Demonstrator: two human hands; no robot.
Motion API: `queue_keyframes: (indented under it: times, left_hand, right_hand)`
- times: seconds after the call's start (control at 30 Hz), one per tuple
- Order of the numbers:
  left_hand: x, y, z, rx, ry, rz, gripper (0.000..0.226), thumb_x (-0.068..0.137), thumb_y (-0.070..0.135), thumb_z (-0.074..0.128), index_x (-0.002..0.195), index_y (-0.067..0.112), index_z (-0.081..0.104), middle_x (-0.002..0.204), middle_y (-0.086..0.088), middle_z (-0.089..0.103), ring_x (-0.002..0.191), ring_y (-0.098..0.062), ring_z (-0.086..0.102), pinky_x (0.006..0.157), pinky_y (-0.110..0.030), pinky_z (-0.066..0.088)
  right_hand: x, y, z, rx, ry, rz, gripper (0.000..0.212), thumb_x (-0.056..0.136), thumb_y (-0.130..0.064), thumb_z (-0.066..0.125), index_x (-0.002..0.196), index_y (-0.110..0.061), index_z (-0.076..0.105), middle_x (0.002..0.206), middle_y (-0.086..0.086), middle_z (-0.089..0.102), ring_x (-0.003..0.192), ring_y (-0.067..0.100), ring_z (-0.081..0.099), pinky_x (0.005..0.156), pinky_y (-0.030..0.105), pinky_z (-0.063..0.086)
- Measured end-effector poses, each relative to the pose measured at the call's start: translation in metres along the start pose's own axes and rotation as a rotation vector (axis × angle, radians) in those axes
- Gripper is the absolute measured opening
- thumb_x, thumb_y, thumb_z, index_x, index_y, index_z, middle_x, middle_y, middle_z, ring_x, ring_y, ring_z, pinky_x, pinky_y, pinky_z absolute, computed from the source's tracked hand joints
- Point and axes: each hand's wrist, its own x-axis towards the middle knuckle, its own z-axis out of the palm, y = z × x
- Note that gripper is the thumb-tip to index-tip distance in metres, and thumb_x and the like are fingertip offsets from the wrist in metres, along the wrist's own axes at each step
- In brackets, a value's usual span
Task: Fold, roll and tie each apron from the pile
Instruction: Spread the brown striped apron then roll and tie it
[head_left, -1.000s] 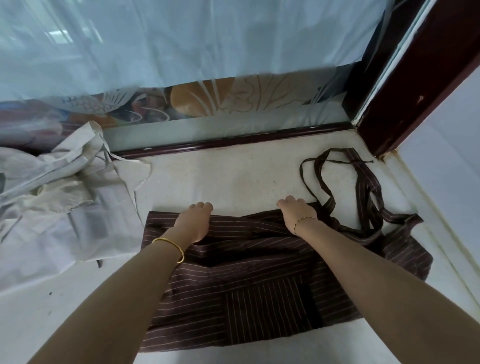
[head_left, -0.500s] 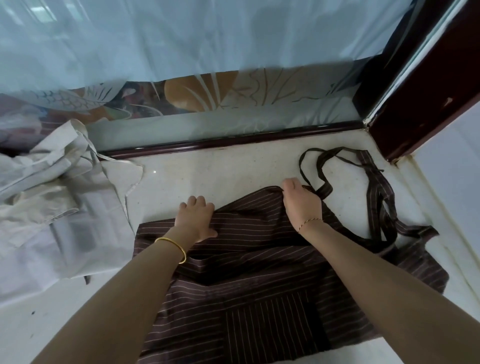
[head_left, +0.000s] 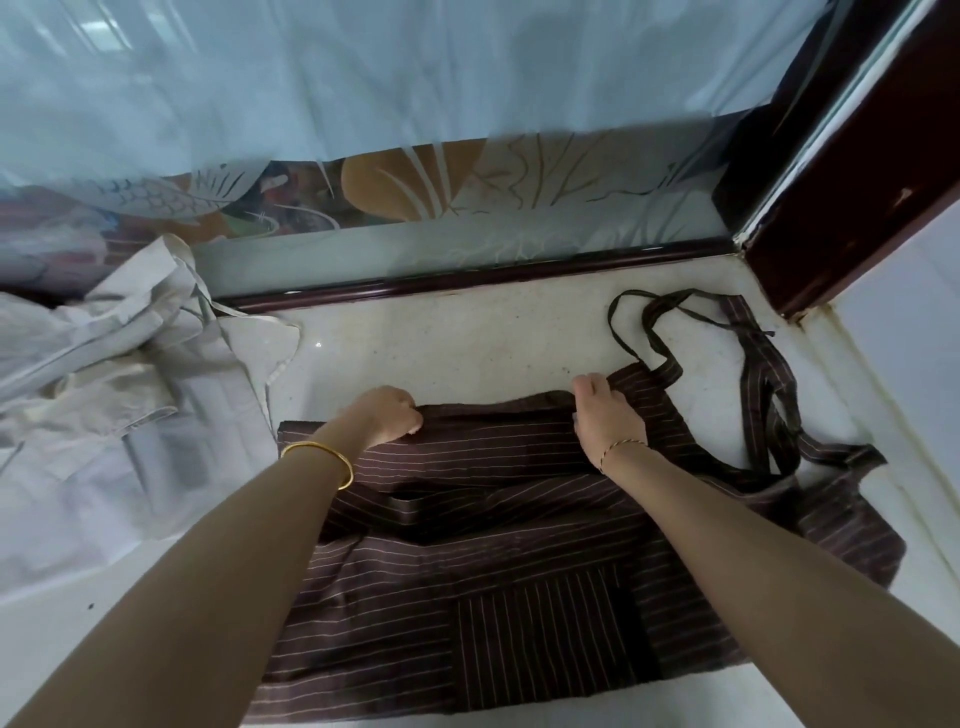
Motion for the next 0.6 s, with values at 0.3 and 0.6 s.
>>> queue_keyframes:
  times: [0.3, 0.6]
  left_hand:
    - [-0.004, -0.001, 0.001, 0.241, 0.732, 0.188, 0.011, 0.093, 0.010, 0.049, 0.101, 0.008, 0.057, 0.106, -0.011, 0.052, 0.089, -0.027, 0.051, 0.071, -0.036, 0.048]
    - [-0.014, -0.031, 0.051, 0.483, 0.048, 0.030, 0.066, 0.087, 0.042, 0.062, 0.138, 0.015, 0.029, 0.139, -0.013, 0.034, 0.129, -0.034, 0.033, 0.102, -0.046, 0.040]
  right_hand:
    - [-0.028, -0.014, 0.006, -0.043, 0.123, -0.110, 0.039, 0.094, -0.026, 0.052, 0.130, -0.013, 0.045, 0.146, 0.012, 0.032, 0.122, 0.027, 0.044, 0.096, 0.035, 0.044]
    - [-0.041, -0.017, 0.016, -0.130, -0.206, -0.150, 0.062, 0.089, -0.041, 0.058, 0.141, -0.019, 0.032, 0.154, 0.005, 0.018, 0.141, 0.028, 0.018, 0.108, 0.048, 0.034]
